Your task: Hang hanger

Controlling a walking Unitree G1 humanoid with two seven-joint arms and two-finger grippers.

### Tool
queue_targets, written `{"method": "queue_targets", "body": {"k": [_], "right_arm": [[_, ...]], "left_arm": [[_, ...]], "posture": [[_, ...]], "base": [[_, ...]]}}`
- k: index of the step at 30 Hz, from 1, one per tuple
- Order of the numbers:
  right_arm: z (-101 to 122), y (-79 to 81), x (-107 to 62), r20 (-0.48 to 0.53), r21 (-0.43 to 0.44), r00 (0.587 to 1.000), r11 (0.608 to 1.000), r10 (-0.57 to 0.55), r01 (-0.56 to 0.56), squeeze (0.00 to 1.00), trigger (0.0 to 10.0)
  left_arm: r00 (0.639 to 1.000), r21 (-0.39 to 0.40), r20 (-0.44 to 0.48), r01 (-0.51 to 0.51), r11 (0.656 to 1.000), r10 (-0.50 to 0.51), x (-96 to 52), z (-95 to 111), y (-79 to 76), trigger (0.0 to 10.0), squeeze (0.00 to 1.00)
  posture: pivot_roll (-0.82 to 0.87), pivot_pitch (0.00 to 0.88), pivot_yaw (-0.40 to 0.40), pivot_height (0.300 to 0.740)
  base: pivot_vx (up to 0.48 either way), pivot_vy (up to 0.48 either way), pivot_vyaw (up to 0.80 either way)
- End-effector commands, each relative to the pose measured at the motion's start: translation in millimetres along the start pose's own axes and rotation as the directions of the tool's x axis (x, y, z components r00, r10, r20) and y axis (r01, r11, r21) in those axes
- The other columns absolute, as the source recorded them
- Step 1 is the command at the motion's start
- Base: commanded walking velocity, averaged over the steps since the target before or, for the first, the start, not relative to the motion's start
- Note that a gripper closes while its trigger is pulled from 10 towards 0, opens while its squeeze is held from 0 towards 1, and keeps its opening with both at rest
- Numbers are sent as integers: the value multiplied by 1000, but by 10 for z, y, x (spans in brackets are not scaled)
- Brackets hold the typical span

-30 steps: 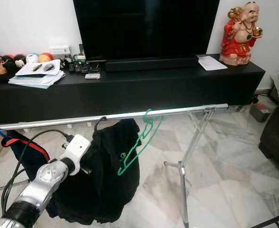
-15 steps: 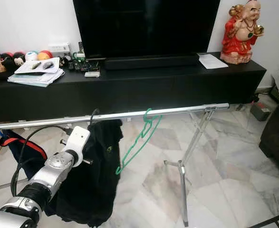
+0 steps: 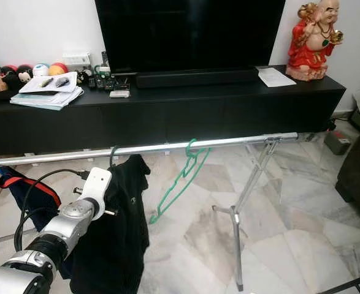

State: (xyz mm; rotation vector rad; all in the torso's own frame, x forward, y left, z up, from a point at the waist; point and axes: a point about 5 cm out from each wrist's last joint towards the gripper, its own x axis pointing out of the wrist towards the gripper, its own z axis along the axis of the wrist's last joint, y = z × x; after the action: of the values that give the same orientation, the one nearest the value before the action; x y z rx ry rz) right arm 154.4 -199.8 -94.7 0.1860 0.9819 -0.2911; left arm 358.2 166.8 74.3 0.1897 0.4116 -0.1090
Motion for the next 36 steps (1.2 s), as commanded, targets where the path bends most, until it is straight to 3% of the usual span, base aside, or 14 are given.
{"method": "queue_targets", "body": {"k": [1,2,8,16,21,27,30,32,34,36], "right_arm": [[-15,0,-1,-11,12,1000,1000,-5,5,0,10000],[-15,0,-1,-11,12,1000,1000,-5,5,0,10000],[-14,10,0,-10,15,1000,1000,-4,4,0,10000],[-15,23,0,-11,13,1000,1000,0,0,0,10000],[-17,28,0,-13,9,1000,1000,2,-2,0,10000],[-21,28,-1,-14,7,1000,1000,5,-4,0,10000],[-22,29,-1,-14,3,1000,1000,8,-7,0,10000],[-22,28,-1,-15,-1,1000,1000,10,-10,0,10000],[-22,26,-1,-15,-2,1000,1000,11,-11,0,10000],[-24,16,-2,-16,-4,1000,1000,10,-10,0,10000]], "left_arm": [[1000,-16,18,2,1000,-2,6,46,15,10000,690],[1000,-22,27,5,1000,-5,4,53,17,10000,1000],[989,-35,136,66,997,-61,-51,119,49,10000,1000],[978,-35,197,71,997,-63,-175,71,198,10000,1000],[972,-28,224,80,996,-72,-295,4,271,10000,1000],[950,-48,302,104,993,-85,-551,-36,367,10000,1000],[944,-46,327,60,997,-41,-747,-175,476,10000,1000],[956,-22,294,26,999,-19,-869,-372,533,10000,1000],[962,-9,274,29,1000,-25,-911,-445,532,10000,1000],[984,40,165,57,998,-63,-1064,-775,516,10000,1000]], "posture": [[-7,0,44,740],[-7,0,44,740],[0,0,47,740],[8,0,49,740],[9,0,52,740],[19,0,48,740],[32,0,44,740],[36,0,39,740],[39,0,38,740],[44,0,33,740]], "base": [[0,0,0],[0,0,0],[0,0,0],[0,0,0],[0,0,0],[0,0,0],[0,0,0],[0,0,0],[0,0,0],[0,0,0]]}}
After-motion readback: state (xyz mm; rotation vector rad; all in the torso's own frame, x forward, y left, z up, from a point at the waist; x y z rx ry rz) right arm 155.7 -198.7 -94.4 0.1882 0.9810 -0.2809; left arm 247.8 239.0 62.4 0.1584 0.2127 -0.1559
